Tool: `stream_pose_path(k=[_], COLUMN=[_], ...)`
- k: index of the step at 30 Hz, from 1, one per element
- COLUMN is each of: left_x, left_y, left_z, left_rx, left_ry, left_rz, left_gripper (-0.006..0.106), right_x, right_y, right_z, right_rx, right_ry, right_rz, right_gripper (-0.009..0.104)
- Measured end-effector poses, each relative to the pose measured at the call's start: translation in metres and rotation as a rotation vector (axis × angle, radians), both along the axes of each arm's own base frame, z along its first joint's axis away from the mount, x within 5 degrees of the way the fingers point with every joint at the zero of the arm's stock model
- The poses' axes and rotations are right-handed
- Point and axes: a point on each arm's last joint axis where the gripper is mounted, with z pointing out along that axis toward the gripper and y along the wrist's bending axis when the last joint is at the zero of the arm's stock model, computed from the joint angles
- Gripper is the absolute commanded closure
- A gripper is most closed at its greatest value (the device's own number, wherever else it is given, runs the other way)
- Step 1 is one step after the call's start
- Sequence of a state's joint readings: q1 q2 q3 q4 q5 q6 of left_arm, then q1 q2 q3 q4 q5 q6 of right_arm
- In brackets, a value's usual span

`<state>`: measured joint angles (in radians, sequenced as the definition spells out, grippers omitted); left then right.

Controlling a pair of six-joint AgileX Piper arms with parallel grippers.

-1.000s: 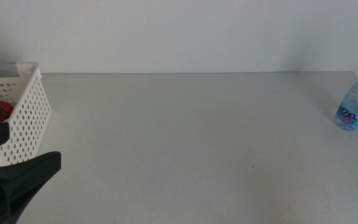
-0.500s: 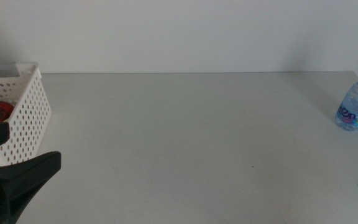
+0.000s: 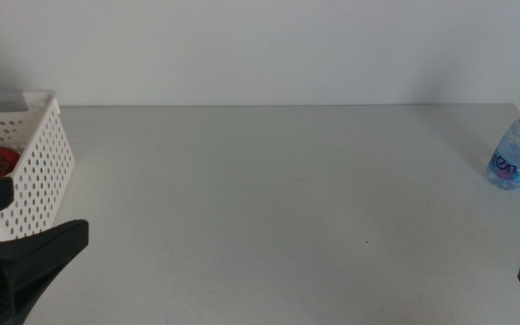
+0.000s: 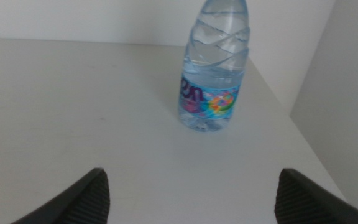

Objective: Use arms to grab the bottles and put them into the dustbin to the left of the table.

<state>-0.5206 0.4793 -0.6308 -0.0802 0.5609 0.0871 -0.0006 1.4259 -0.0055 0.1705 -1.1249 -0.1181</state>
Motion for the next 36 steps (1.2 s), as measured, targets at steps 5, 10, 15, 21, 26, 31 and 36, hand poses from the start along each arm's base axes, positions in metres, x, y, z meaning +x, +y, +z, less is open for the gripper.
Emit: stream_pose_path(k=[5,10,15,21,26,31,36], left_x=[0.0,0.0,0.0,0.0,0.0,0.0,0.0], left_y=[0.0,0.0,0.0,0.0,0.0,0.0,0.0], left_z=[0.0,0.0,0.0,0.0,0.0,0.0,0.0], left_rx=[0.0,0.0,0.0,0.0,0.0,0.0,0.0], left_ry=[0.0,0.0,0.0,0.0,0.0,0.0,0.0], left_rz=[0.0,0.0,0.0,0.0,0.0,0.0,0.0], left_gripper=[0.007,0.007,0.007,0.007,0.007,0.007,0.007], right_x=[0.023,0.049,0.077,0.11,0.129,0.14,0.153], right_y=[-0.006,-0.013,-0.016,-0.015,-0.016,-0.02,-0.021], right_z=[-0.007,-0.018,-0.026,-0.025,-0.015,-0.008,-0.008], right_rx=[-0.026,-0.071,-0.076,-0.072,-0.071,-0.097,-0.12], right_ry=[0.037,0.078,0.077,0.024,-0.038,-0.066,-0.079], right_rz=[-0.065,-0.139,-0.165,-0.165,-0.175,-0.22,-0.234], right_gripper=[0.027,0.027,0.027,0.027,0.027,0.027,0.027])
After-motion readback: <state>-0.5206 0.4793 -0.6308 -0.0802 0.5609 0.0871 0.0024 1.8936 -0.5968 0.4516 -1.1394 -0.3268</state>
